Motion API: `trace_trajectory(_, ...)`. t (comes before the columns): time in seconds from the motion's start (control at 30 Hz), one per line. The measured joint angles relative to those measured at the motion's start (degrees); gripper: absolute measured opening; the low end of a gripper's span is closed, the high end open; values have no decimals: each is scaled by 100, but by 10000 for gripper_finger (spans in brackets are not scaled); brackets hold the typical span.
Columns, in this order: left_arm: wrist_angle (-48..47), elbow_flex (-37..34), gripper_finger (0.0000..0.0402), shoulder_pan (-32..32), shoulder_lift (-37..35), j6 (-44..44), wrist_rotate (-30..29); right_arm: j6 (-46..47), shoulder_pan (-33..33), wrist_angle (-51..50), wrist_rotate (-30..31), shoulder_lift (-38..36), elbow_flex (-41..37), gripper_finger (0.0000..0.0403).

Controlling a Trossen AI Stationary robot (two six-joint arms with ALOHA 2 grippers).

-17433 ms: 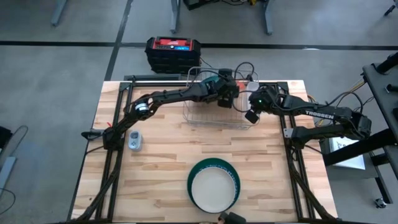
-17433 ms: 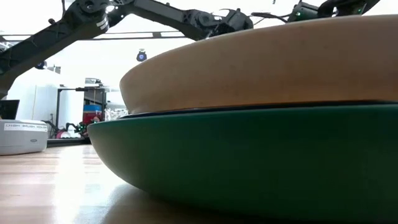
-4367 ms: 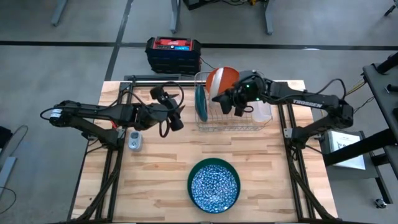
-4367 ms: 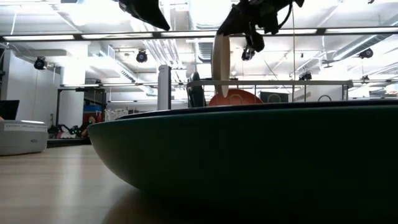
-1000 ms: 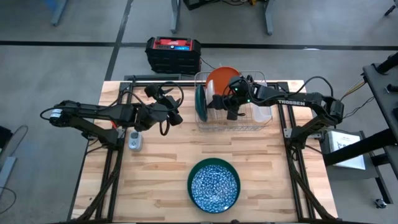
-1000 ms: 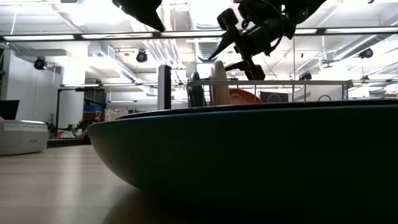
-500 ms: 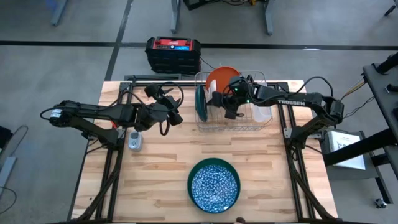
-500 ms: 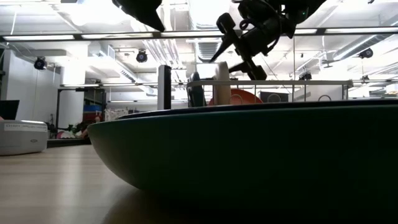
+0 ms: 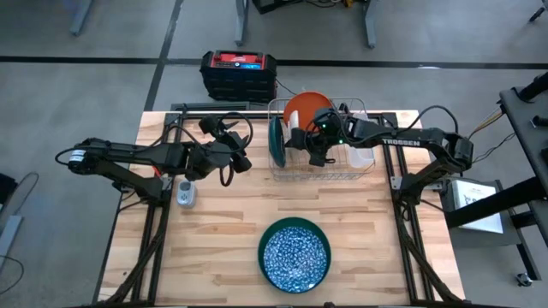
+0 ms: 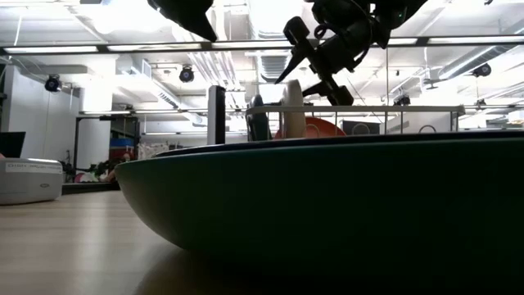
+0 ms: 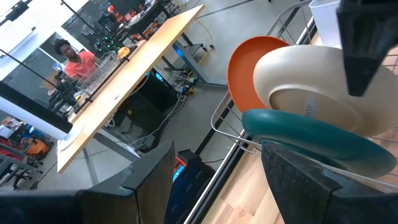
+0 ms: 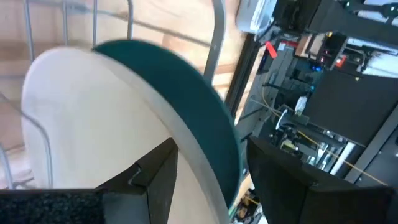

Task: Sort dishes
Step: Put the white plate in the dish rack

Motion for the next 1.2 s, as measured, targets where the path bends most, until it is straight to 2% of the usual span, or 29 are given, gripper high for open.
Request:
trace_trajectory(0.63,2,0,230,0,0,-2,0,40,163,99,109,343,17,184)
trace_trajectory(0.8,2,0,230,0,0,-2,0,423,234,133,480,340,15,183)
trace_trajectory(1.0,2,0,230,0,0,-2,0,774,285,150,595,332,13,183)
trace_trajectory(1.2,2,0,230,0,0,-4,0,1049,319,53,1054,325,13,183)
